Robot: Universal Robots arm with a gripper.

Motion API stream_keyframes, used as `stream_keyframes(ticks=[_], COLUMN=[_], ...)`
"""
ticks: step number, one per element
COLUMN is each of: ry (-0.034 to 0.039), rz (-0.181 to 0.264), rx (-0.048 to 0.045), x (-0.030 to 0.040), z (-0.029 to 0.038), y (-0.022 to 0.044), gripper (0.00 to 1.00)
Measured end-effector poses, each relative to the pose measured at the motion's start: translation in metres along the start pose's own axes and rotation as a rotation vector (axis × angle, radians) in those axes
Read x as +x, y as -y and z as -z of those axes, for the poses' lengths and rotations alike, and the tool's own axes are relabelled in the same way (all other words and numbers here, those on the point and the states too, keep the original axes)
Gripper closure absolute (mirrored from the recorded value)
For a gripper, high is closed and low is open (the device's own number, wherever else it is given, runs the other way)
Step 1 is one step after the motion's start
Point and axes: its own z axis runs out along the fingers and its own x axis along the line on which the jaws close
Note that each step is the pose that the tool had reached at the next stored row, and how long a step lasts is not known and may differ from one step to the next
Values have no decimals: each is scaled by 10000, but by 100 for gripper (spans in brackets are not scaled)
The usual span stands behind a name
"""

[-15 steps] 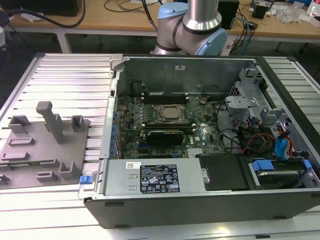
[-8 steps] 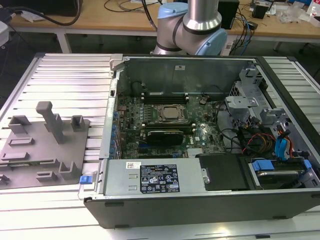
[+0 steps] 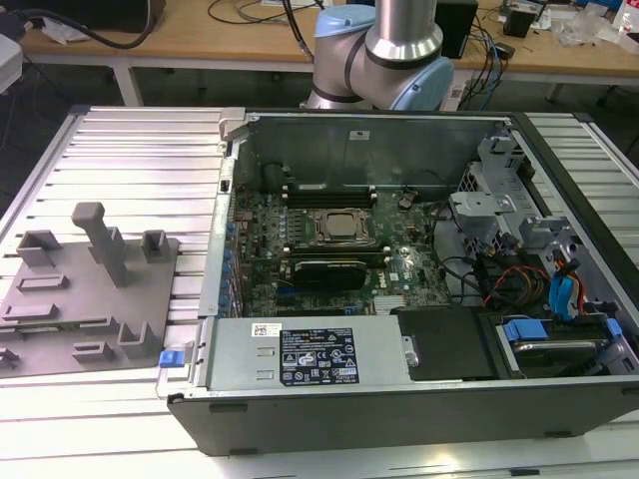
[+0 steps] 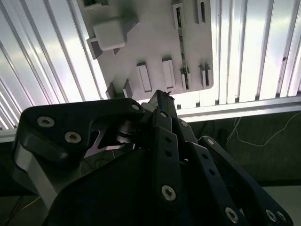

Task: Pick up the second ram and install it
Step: 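Pick up the second ram and move it above second insertion slot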

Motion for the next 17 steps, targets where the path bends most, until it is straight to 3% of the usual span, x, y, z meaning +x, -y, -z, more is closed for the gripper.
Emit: stream_keyframes(ticks=[15,17], ry=[-37,-51], rz=[847,1153], rx=[-21,-28], x=[0,0], z=[-1,0], y=[0,0], gripper=[89,89])
